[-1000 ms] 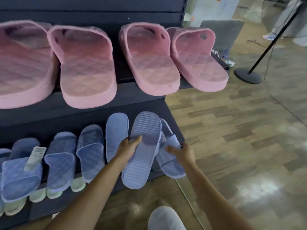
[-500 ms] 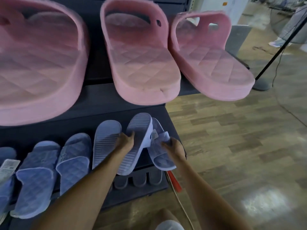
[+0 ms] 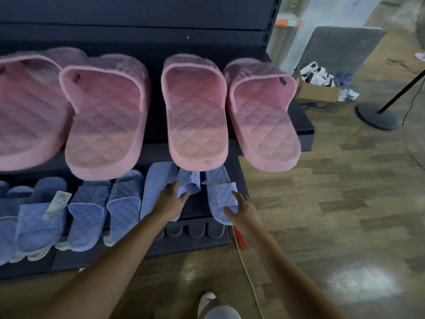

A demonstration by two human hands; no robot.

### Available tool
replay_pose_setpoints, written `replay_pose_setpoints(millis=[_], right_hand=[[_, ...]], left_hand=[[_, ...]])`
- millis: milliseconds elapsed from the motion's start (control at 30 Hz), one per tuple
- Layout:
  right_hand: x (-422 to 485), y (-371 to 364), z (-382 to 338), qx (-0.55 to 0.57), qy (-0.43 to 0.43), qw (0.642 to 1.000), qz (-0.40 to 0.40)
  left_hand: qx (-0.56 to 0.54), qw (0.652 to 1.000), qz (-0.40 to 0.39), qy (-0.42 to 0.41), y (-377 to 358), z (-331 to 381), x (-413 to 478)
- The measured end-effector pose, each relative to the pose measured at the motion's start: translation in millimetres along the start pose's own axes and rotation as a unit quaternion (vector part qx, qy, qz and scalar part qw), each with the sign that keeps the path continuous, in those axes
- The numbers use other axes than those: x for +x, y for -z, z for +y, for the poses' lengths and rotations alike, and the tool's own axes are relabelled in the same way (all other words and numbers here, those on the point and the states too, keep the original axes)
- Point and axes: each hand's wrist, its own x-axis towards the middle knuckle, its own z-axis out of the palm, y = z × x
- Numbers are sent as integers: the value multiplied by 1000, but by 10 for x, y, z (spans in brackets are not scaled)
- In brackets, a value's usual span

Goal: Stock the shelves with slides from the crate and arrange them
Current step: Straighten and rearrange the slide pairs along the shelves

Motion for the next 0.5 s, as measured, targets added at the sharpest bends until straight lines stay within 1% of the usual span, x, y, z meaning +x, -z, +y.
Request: replay_pose_setpoints(millis=[100, 200, 367, 500], right_hand=[[-246, 188, -127, -60, 49, 997, 20], [-523, 315, -258, -95, 82, 992, 27], [-1053, 398, -469, -113, 122, 984, 62], [-1514, 431, -650, -94, 135, 981, 99]], left_hand=[[41, 998, 11, -39, 143, 99, -365], [28, 995, 32, -87, 323, 125, -705], [44, 982, 77, -164, 602, 91, -1212], [63, 972, 96, -206, 842, 5, -1606]])
